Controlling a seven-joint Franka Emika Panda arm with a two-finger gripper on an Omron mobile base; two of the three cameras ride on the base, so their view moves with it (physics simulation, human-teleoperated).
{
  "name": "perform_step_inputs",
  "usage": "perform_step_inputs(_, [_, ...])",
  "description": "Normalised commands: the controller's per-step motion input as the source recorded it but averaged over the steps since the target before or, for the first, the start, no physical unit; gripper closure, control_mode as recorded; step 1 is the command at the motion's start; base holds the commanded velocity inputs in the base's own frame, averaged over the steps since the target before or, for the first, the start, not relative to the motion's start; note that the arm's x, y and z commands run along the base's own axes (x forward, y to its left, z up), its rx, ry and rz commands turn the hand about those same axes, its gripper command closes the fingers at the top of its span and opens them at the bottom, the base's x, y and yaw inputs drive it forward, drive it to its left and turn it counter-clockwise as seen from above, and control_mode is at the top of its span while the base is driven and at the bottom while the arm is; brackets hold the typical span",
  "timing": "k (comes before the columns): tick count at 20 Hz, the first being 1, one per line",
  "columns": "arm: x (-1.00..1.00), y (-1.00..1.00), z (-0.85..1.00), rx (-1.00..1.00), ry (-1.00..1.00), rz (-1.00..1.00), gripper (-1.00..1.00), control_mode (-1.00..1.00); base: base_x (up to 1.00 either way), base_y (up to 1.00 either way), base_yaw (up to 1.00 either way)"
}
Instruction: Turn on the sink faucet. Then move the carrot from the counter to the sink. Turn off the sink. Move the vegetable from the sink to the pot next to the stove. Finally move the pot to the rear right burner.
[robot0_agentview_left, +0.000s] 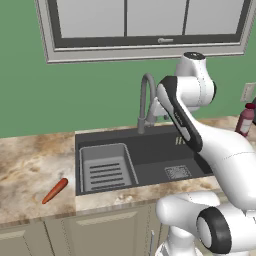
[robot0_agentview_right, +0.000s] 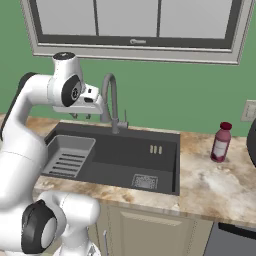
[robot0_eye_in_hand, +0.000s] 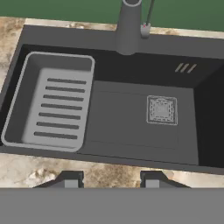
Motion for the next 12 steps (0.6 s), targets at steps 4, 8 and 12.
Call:
perform_step_inputs(4, [-0.01, -0.19, 0.00, 0.00, 0.00, 0.00, -1.00, -1.00, 0.00, 0.00, 0.00])
perform_step_inputs(8, [0.00, -0.61, -0.03, 0.00, 0.00, 0.00, -1.00, -1.00, 0.00, 0.00, 0.00])
perform_step_inputs(12, [0.00, -0.73, -0.19, 0.00, 0.00, 0.00, -1.00, -1.00, 0.00, 0.00, 0.00])
